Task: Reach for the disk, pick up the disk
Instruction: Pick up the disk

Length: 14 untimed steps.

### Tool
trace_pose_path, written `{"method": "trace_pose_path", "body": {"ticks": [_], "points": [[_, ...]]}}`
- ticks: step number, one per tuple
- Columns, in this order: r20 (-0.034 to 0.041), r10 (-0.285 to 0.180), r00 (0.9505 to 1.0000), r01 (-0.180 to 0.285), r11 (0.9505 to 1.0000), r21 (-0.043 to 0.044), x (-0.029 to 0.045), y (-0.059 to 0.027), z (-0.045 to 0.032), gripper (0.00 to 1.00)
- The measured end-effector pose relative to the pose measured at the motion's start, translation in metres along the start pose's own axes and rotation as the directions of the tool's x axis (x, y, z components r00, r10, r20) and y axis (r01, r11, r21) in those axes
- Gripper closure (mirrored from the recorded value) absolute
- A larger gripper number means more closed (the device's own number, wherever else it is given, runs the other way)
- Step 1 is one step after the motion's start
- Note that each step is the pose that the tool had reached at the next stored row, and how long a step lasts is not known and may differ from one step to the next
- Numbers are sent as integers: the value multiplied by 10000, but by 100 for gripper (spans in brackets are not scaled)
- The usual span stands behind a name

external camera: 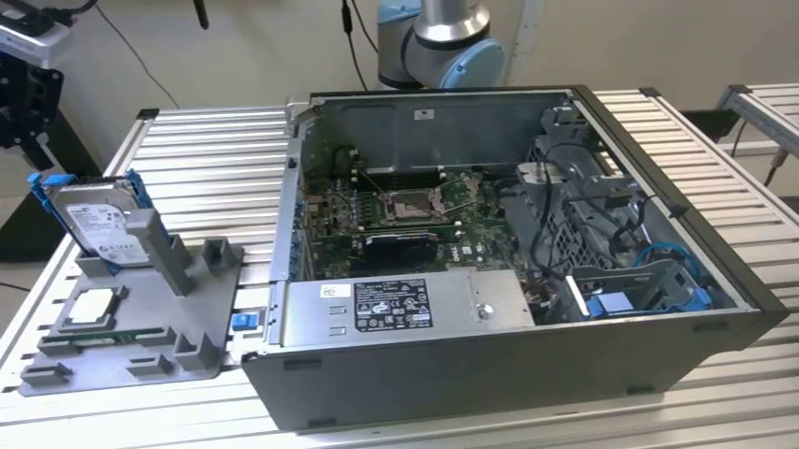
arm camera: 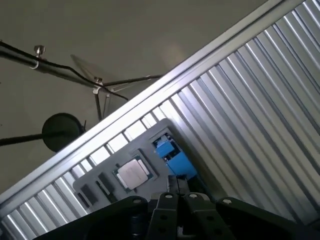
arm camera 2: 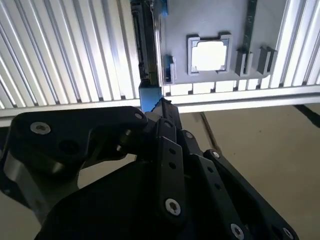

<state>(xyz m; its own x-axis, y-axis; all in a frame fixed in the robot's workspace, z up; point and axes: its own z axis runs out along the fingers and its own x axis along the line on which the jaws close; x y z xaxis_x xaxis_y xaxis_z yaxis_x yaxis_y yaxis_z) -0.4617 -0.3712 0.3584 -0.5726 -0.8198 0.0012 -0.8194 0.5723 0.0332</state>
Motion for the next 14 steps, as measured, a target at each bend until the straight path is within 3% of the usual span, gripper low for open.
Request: {"method": "trace_pose_path", "body": {"ticks": [4,7,10,14], "points": [[-7,-713,9975,713,9975,25,0,0,0,100],[-11,-1267,9919,1267,9919,52,0,0,-1,100],[-20,-1805,9836,1806,9835,68,0,0,0,100],[-24,-2513,9679,2513,9678,111,0,0,-1,100]]}}
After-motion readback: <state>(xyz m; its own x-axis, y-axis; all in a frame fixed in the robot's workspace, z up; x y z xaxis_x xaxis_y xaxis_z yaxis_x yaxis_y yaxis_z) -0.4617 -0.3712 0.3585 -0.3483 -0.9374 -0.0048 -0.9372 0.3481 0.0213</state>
